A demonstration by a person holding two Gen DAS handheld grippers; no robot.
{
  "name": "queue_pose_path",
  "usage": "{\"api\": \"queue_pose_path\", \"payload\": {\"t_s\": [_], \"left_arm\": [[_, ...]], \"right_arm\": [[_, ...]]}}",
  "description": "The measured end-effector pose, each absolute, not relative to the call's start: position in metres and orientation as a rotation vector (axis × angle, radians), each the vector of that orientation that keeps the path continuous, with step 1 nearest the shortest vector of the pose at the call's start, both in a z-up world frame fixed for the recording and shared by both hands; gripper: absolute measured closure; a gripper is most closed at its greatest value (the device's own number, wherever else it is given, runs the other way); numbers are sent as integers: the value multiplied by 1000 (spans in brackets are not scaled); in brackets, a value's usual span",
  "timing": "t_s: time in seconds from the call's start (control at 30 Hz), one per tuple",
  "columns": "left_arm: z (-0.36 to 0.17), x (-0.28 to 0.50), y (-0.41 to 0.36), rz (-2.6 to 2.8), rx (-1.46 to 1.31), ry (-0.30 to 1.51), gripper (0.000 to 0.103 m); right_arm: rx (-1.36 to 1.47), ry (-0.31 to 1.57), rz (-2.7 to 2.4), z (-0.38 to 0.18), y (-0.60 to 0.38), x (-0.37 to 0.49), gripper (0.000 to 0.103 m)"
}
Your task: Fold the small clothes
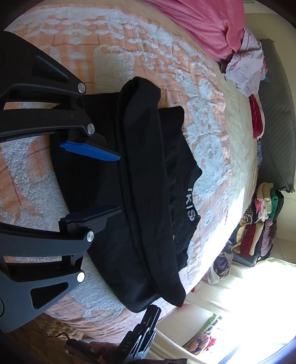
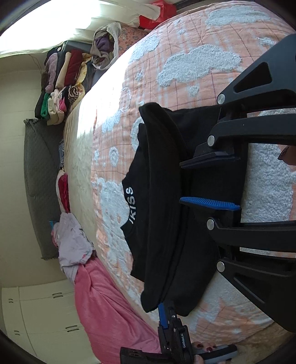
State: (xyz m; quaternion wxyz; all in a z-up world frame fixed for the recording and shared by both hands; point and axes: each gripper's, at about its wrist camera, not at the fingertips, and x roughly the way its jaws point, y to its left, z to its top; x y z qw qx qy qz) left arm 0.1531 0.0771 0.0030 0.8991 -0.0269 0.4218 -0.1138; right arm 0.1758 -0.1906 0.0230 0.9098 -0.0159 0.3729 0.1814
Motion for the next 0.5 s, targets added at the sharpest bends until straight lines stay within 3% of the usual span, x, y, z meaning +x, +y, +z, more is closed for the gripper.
{"api": "queue_pose_path", "payload": {"t_s": [0.5], "left_arm": [[-19, 168, 63, -166, 43, 854, 71]], "right_arm": [[-68, 881, 327, -22, -190, 200, 81]]}}
